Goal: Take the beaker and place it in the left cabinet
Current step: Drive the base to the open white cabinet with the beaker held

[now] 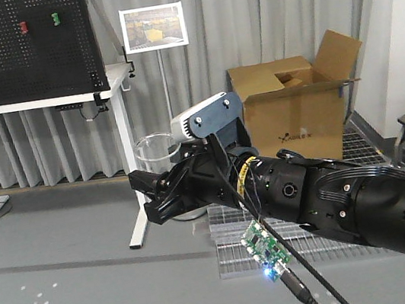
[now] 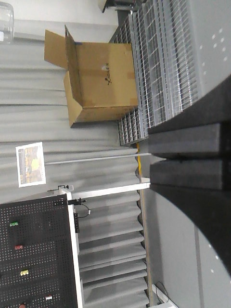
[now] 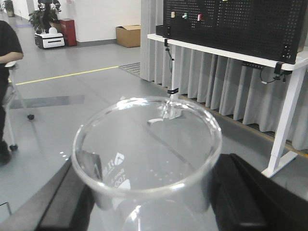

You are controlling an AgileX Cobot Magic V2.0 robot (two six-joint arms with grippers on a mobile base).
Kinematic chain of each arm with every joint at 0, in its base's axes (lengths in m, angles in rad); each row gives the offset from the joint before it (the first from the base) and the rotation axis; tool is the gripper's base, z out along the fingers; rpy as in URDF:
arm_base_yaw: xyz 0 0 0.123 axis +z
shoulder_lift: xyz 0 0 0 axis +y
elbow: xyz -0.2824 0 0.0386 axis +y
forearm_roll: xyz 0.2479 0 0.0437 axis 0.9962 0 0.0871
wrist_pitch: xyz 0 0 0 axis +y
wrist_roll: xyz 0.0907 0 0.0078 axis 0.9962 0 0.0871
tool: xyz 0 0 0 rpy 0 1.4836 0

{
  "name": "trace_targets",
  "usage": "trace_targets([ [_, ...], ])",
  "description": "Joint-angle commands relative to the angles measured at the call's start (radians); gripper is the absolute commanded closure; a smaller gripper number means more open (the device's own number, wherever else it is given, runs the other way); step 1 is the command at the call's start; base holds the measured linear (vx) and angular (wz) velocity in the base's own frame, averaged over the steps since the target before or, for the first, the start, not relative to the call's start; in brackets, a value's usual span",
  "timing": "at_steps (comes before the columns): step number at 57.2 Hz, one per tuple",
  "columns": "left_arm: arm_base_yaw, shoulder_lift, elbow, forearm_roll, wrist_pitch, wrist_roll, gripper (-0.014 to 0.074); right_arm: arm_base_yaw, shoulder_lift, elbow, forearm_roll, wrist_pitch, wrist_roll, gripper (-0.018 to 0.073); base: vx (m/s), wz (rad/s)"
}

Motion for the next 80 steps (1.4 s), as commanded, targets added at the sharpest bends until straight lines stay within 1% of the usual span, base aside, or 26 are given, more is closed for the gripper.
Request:
trace_targets([
  [1,-0.002,-0.019,0.016,-0.007,-0.084,-0.003,0.0595,-0.004,-0.056,-0.032,0.017,-0.047,0.002,0.0414,0.66,0.01],
  [44,-0.002,-0.019,0.016,-0.007,-0.084,-0.003,0.0595,-0.004,-0.056,-0.032,0.017,-0.048,0.002,0.0414,0.61,-0.03],
  [80,-0.002,-0.019,0.016,-0.007,-0.084,-0.003,0.0595,-0.004,-0.056,-0.032,0.017,-0.047,0.002,0.0414,0.43,-0.24],
])
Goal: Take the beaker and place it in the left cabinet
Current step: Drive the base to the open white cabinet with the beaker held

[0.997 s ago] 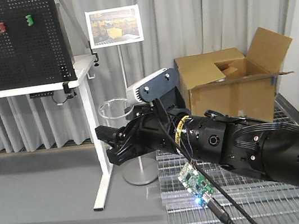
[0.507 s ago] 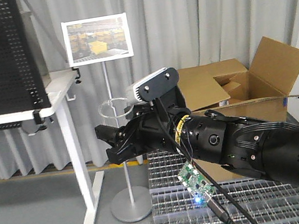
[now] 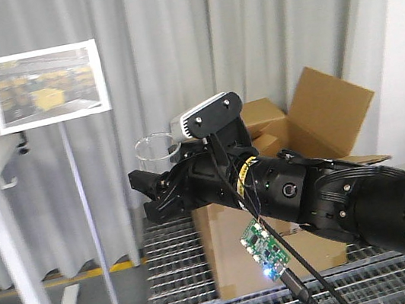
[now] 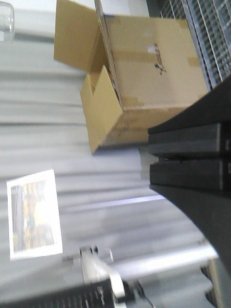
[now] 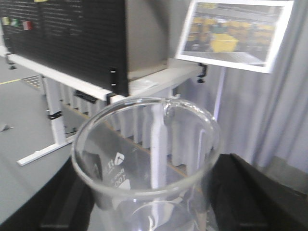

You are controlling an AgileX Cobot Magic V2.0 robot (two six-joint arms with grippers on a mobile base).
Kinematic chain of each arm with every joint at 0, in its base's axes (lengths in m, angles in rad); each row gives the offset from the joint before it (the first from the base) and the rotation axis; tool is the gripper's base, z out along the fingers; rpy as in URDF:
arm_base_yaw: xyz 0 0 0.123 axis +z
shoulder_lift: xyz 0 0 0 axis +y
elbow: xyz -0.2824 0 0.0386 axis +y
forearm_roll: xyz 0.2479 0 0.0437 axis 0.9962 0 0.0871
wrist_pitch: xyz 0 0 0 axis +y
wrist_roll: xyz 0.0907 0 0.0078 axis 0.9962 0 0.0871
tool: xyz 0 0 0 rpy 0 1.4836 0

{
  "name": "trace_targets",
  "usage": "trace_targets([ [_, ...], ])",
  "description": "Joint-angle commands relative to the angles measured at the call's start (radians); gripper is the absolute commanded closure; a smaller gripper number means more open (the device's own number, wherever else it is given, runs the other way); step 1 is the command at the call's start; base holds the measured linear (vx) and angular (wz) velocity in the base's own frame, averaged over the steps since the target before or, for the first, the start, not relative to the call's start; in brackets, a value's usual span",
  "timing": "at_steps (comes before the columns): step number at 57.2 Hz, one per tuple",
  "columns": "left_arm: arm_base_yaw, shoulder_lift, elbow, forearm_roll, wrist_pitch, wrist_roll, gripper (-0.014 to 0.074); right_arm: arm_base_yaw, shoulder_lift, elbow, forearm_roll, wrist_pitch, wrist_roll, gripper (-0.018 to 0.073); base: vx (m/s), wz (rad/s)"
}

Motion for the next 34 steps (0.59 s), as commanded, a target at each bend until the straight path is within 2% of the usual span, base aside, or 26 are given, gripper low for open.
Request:
trace_targets([
  [1,-0.002,-0.019,0.016,-0.007,-0.084,-0.003,0.0595,-0.004,-0.056,-0.032,0.017,-0.046,0.002,0.0414,0.33,-0.4],
  [15,-0.002,-0.019,0.016,-0.007,-0.084,-0.003,0.0595,-0.004,-0.056,-0.032,0.017,-0.046,0.002,0.0414,0.27,-0.52],
  [34,-0.002,-0.019,0.016,-0.007,-0.084,-0.003,0.0595,-0.004,-0.055,-0.032,0.017,-0.044,0.002,0.0414,0.18,-0.73],
])
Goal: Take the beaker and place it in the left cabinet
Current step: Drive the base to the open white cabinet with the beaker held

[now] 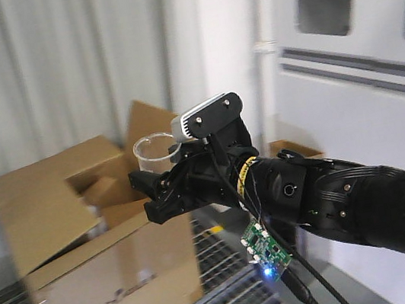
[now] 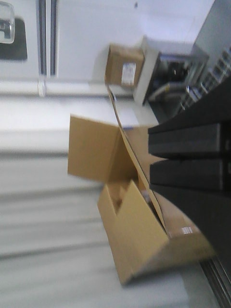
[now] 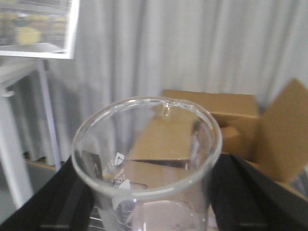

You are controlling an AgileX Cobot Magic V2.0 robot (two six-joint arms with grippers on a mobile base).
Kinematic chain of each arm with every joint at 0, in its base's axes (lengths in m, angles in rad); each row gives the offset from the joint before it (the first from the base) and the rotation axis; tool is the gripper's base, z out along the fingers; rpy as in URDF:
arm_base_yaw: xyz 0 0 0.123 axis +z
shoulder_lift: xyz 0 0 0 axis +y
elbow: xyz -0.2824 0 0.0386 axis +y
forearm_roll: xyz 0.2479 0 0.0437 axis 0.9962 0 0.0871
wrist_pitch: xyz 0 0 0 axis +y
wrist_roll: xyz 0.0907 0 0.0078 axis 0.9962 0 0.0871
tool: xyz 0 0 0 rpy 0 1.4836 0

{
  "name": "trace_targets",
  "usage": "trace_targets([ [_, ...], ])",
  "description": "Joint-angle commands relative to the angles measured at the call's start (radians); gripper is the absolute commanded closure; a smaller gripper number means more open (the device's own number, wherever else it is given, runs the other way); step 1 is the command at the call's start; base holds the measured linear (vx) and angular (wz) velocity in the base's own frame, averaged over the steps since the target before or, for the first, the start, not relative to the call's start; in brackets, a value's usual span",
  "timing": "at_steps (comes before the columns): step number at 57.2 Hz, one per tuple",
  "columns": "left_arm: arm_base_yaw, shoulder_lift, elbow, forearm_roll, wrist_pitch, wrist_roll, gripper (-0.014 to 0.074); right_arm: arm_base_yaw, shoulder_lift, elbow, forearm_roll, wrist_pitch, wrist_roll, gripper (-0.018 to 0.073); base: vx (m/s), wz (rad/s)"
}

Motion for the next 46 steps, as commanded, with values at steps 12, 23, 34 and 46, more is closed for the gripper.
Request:
trace_targets([
  [12,-0.002,-0.019,0.016,-0.007,-0.084,-0.003,0.0595,-0.004,-0.055,-0.032,0.017,-0.045,0.002,0.0414,0.15,-0.77],
  [23,-0.002,-0.019,0.016,-0.007,-0.084,-0.003,0.0595,-0.004,-0.055,-0.032,0.017,-0.046,0.002,0.0414,0.14,-0.76],
  [34,-0.002,-0.019,0.016,-0.007,-0.084,-0.003,0.0595,-0.004,-0.055,-0.032,0.017,-0.045,0.002,0.0414,0.15,-0.72],
  [46,-0.002,-0.019,0.016,-0.007,-0.084,-0.003,0.0595,-0.004,-0.055,-0.032,0.017,-0.045,0.002,0.0414,0.15,-0.63],
])
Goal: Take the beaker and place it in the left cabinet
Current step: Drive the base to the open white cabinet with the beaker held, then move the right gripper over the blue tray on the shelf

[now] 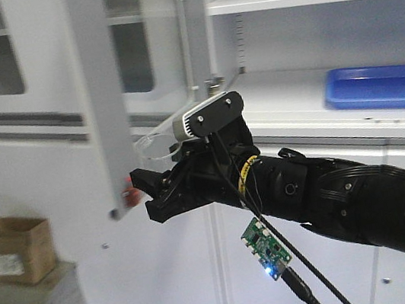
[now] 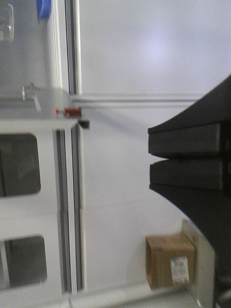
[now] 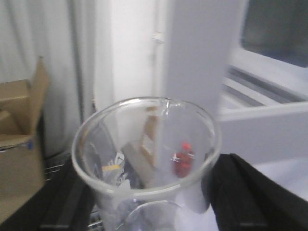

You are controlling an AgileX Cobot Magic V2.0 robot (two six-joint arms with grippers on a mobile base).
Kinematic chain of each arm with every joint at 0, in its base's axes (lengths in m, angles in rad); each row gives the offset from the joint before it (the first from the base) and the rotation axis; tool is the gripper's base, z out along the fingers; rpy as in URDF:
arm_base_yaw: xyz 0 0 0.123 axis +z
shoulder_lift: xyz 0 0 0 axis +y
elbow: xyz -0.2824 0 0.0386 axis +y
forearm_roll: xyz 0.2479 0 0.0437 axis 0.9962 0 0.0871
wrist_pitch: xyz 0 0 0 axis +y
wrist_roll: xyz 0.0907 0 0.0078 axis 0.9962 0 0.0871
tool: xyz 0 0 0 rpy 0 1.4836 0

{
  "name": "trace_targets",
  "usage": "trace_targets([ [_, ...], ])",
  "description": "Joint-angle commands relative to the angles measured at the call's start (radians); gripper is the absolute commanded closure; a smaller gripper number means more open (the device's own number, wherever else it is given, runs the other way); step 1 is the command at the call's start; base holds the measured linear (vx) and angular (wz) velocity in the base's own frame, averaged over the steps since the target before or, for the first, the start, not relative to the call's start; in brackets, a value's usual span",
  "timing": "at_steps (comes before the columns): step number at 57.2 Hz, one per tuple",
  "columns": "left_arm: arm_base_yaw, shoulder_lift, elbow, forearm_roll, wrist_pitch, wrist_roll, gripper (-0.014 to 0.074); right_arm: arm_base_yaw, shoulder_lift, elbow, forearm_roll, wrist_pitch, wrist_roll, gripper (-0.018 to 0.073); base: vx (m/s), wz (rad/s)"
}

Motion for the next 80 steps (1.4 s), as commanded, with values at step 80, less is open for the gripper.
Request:
trace_targets([
  [80,-0.002,-0.019,0.016,-0.007,-0.084,-0.003,0.0595,-0.004,-0.055,-0.032,0.017,-0.045,0.002,0.0414,0.22,-0.34],
])
